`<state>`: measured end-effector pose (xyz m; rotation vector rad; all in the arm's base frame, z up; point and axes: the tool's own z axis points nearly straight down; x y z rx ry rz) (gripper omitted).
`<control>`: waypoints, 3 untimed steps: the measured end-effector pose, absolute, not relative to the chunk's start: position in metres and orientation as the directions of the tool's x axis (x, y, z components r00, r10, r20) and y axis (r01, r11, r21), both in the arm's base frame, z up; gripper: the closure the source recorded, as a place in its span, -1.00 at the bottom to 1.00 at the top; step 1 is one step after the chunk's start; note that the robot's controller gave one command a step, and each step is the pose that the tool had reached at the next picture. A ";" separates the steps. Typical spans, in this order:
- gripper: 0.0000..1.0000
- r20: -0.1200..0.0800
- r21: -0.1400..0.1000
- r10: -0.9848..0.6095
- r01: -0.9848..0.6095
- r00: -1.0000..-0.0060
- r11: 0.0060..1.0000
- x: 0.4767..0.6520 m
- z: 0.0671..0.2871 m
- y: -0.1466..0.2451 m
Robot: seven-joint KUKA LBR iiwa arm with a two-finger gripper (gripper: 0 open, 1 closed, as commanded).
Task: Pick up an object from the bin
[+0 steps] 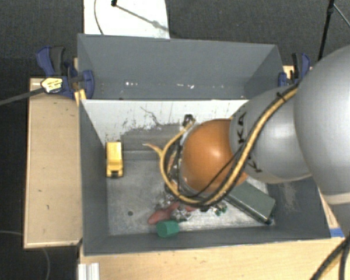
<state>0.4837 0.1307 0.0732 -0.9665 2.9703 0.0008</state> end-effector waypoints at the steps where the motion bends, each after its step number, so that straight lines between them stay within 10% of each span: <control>1: 1.00 -0.003 0.000 -0.569 -0.569 -0.822 0.822 0.486 0.196 0.134; 2: 1.00 -0.002 0.000 -0.569 -0.569 -0.823 0.823 0.486 0.196 0.134; 3: 1.00 0.002 0.002 -0.619 -0.619 -0.785 0.785 0.486 0.242 0.134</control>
Offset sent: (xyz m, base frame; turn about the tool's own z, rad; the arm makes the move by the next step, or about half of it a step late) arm 0.0000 0.0000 0.0000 0.0000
